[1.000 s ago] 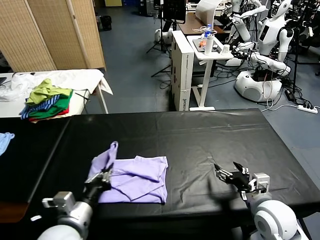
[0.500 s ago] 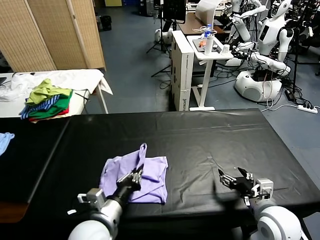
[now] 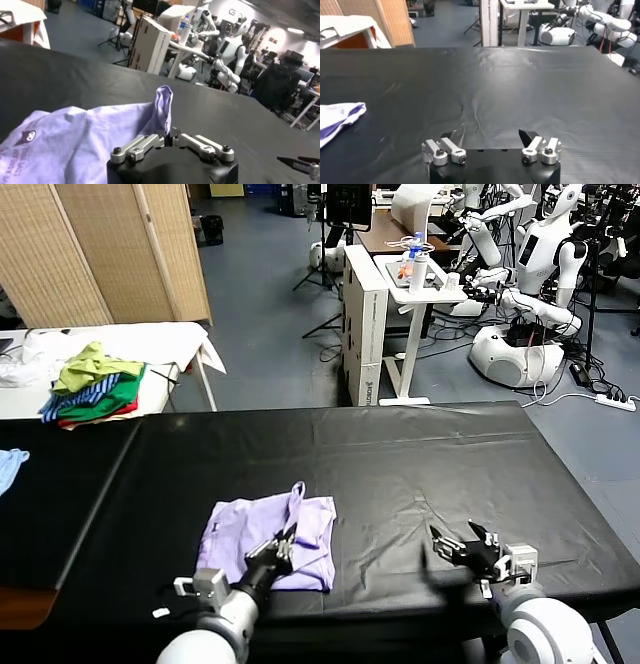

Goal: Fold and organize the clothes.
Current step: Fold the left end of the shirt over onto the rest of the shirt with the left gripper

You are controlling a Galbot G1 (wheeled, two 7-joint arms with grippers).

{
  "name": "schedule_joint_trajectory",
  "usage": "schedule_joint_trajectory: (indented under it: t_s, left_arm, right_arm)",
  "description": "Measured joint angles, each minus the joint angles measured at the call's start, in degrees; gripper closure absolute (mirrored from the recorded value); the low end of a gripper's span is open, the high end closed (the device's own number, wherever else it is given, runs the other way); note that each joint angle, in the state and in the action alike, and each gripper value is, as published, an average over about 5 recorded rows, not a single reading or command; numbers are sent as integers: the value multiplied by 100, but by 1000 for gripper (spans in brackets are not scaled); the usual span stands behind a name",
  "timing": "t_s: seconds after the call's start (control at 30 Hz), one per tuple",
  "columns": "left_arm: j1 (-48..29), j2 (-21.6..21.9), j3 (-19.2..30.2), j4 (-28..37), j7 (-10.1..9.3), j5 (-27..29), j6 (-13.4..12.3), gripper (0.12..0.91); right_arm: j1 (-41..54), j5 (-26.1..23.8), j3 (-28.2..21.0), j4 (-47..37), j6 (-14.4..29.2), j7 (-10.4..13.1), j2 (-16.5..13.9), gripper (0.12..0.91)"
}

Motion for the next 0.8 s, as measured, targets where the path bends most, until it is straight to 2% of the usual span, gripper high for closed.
schedule_joint_trajectory:
  t_s: [0.43, 0.53, 0.7, 0.8]
  left_arm:
    - [-67, -146, 377, 305, -19, 259, -73, 828]
    - [-55, -181, 443, 314, -21, 276, -96, 711]
    - [-56, -251, 468, 209, -16, 37, -128, 394]
    - [-102, -222, 394, 82, 65, -133, -180, 221]
  right_arm:
    - [158, -27, -161, -44, -1, -74, -109, 118]
    - [249, -19, -243, -58, 1, -173, -180, 118]
    - [427, 32, -452, -64, 77, -413, -355, 118]
    - [521, 169, -600, -3, 168, -620, -495, 118]
